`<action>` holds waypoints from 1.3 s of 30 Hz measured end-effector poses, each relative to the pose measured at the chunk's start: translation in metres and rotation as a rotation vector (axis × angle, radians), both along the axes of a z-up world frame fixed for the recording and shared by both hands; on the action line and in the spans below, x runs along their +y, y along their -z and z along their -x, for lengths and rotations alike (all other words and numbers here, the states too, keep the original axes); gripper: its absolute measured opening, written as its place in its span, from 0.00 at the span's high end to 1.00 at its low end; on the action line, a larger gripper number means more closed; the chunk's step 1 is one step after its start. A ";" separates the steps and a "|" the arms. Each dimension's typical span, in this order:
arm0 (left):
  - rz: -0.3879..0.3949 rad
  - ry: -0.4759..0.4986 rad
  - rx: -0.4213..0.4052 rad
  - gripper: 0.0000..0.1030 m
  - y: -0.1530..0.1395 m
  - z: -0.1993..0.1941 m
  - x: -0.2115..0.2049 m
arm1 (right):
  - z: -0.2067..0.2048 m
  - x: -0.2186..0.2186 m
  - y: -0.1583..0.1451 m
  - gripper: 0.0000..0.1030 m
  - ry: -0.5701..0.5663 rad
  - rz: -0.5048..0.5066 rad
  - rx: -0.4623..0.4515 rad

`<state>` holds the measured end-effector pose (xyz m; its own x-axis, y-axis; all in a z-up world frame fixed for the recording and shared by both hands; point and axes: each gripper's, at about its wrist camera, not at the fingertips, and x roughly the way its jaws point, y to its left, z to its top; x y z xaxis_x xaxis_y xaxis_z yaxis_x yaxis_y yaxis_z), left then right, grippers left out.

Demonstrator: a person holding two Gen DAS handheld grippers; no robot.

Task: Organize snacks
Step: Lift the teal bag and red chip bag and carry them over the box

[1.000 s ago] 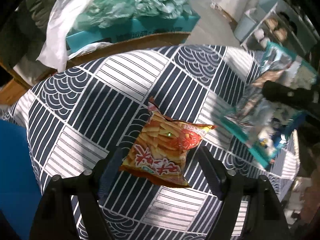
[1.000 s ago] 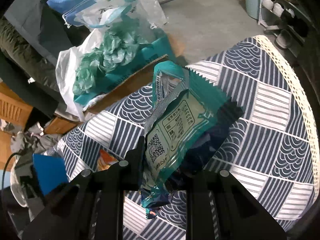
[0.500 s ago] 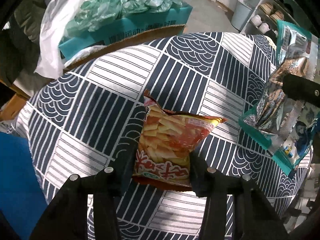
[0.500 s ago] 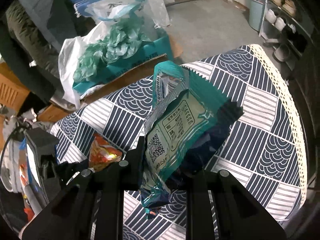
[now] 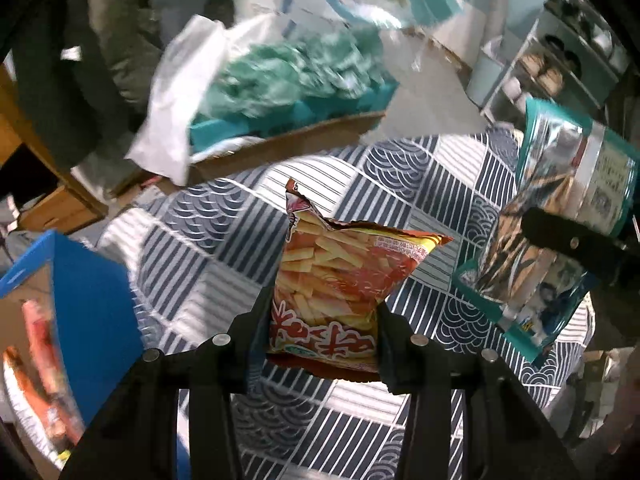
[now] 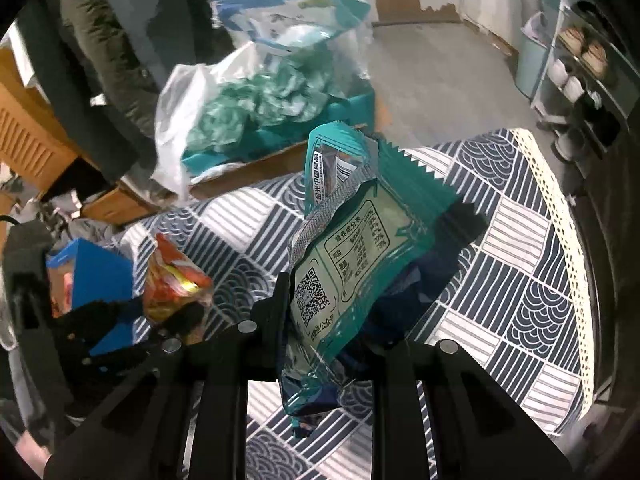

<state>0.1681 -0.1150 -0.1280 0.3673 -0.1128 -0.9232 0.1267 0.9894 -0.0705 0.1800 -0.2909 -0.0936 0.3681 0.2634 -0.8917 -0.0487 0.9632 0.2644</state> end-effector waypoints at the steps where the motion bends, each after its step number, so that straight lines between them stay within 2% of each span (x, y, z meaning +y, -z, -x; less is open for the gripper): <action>1: 0.000 -0.008 -0.004 0.56 -0.005 0.003 0.003 | 0.002 0.003 -0.003 0.83 -0.005 -0.003 -0.003; 12: 0.040 -0.102 -0.073 0.56 -0.059 0.036 0.054 | 0.023 0.046 -0.048 0.83 -0.101 -0.044 -0.055; 23: 0.006 -0.155 -0.182 0.56 -0.107 0.074 0.092 | 0.048 0.100 -0.087 0.83 -0.230 -0.079 -0.109; 29: 0.010 -0.227 -0.188 0.56 -0.108 0.095 0.132 | 0.055 0.137 -0.102 0.83 -0.306 -0.100 -0.127; 39: -0.003 -0.372 -0.187 0.56 -0.099 0.124 0.205 | 0.061 0.202 -0.105 0.83 -0.422 -0.151 -0.105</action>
<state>0.0441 0.0904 -0.0287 0.5440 0.0621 -0.8368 -0.2293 0.9703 -0.0771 0.1187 -0.0892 0.0118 0.2868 0.5334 -0.7957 -0.4623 0.8046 0.3727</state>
